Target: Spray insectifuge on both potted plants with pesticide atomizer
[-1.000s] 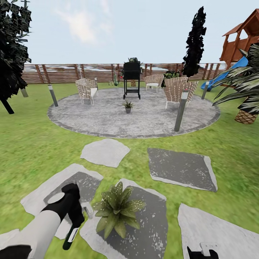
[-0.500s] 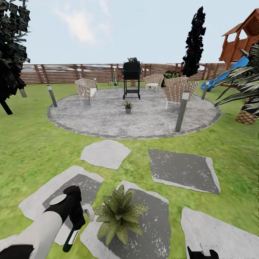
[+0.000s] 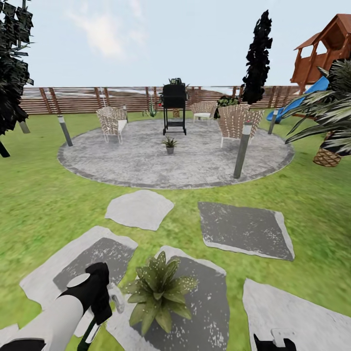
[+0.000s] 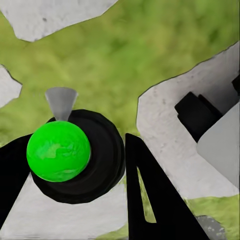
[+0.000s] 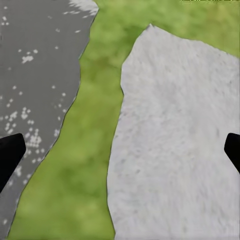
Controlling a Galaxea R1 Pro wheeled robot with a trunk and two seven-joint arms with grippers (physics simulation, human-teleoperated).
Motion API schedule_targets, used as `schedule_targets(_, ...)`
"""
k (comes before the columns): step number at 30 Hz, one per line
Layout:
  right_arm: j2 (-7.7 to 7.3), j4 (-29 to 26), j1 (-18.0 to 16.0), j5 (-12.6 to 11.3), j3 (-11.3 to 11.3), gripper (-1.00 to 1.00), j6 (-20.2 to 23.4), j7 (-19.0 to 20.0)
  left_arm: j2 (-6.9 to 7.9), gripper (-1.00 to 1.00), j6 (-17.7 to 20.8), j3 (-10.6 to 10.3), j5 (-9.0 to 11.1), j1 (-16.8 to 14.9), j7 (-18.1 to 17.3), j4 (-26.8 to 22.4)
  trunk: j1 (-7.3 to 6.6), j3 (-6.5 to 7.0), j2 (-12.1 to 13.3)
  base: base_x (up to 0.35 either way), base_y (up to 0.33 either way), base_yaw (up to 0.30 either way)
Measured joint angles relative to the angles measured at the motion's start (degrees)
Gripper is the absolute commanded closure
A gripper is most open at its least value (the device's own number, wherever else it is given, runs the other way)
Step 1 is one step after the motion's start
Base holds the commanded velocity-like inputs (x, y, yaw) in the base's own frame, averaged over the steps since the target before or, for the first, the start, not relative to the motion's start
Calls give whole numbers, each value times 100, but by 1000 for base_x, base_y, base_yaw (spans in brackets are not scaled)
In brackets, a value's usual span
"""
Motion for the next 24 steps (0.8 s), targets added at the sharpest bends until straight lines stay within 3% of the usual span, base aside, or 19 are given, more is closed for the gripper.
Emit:
schedule_targets(4,0,-1,0,1,2,-100,0,0,-19,100,9,-6,0,0,50,-7,1,0,1,109,166,0)
schedule_targets(19,9,0,0,1,2,-100,0,8,-92,100,74,-24,-29,-65,185,-241,2,0,1,2,3,0)
schedule_targets(20,9,0,0,1,2,-100,0,9,-22,100,61,-17,-30,-25,269,-187,2,0,1,0,0,0)
schedule_targets(24,9,0,0,1,2,-100,0,9,20,100,49,-2,0,186,596,-182,2,0,1,0,0,0)
